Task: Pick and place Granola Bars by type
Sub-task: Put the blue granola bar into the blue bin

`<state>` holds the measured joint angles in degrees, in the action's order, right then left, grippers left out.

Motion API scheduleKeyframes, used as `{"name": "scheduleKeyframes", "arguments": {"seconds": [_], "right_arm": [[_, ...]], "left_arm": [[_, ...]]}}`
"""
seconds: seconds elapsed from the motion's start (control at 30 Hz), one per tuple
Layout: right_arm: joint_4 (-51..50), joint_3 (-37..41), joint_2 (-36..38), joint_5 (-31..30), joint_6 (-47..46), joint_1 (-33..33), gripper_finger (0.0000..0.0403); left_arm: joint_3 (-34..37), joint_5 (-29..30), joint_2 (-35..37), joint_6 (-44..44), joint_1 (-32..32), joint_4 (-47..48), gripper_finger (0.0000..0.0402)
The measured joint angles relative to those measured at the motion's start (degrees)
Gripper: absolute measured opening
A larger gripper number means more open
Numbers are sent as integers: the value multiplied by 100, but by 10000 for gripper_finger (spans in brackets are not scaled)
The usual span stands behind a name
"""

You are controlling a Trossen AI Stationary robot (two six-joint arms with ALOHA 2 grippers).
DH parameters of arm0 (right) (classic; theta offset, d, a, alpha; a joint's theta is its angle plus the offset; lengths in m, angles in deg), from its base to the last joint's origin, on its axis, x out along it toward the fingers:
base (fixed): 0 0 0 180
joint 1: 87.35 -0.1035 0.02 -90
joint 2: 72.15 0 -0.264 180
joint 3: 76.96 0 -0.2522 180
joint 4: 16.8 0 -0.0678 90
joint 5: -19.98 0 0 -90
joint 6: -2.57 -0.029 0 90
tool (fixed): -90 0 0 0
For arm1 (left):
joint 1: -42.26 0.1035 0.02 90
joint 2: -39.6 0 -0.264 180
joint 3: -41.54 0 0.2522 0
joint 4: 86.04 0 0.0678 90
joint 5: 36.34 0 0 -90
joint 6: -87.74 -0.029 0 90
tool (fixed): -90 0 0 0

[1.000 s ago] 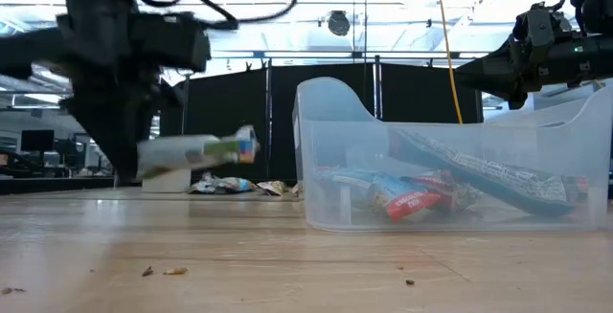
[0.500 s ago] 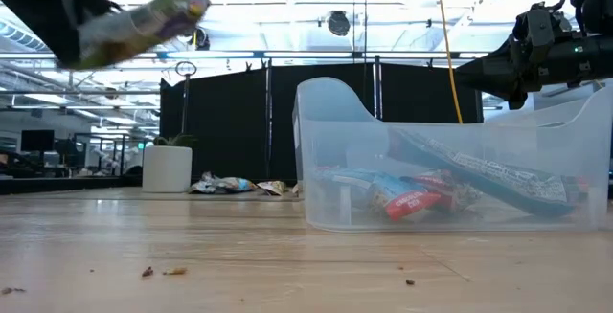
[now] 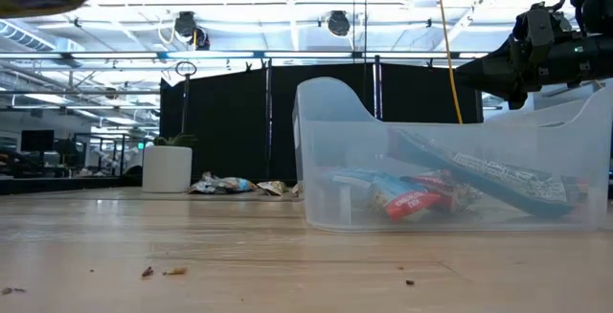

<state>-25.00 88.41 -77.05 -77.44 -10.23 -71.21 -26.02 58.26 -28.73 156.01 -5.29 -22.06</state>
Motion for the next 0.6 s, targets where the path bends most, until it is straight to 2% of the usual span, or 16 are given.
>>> {"name": "scheduleKeyframes", "arguments": {"seconds": [0.33, 0.6], "right_arm": [[0, 1, 0, -1, -1, -2, 130], [0, 1, 1, 0, -1, -2, 130]], "left_arm": [[-3, -113, -408, 3096, -1237, -96, 20], [-4, -126, -934, 4023, -1566, -554, 20]]}}
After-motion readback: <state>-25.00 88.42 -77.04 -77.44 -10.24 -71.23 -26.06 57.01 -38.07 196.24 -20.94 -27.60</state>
